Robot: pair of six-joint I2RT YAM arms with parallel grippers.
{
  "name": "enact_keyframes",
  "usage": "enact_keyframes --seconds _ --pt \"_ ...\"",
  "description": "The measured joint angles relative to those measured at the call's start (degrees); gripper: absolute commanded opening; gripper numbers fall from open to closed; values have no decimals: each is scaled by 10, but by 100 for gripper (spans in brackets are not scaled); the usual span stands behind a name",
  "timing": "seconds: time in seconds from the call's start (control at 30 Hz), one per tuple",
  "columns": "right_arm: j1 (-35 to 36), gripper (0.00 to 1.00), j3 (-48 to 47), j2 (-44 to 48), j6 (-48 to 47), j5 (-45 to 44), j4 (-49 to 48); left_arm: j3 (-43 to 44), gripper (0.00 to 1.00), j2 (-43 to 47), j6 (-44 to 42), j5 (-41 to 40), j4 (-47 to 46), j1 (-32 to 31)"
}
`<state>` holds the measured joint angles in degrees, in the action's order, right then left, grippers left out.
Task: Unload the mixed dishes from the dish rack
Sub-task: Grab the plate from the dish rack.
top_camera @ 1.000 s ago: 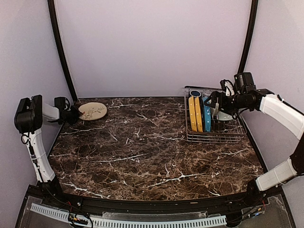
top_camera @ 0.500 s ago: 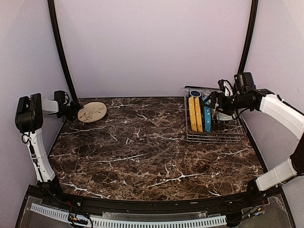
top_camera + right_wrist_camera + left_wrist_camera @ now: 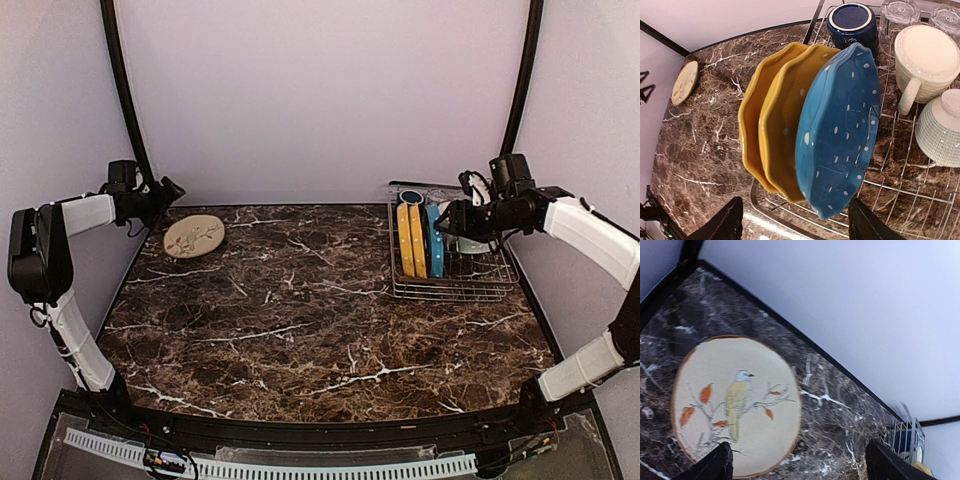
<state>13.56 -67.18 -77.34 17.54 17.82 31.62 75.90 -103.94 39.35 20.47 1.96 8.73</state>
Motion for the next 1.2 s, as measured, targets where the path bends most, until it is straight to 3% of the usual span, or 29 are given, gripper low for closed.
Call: enact_keyframes --seconds 0.2,0.57,0.8,1.2 --pt "7 55 -24 -59 -15 -20 5 5 91 70 -45 1 -1 -110" --pt "30 45 -37 -116 -29 -63 -16 23 91 70 -118 -13 41 -279" --pt "54 43 -39 -140 -37 -114 -34 32 91 70 -152 -36 57 -323" --pt "79 18 -50 -153 -33 -205 -35 37 91 70 -177 -64 76 -329"
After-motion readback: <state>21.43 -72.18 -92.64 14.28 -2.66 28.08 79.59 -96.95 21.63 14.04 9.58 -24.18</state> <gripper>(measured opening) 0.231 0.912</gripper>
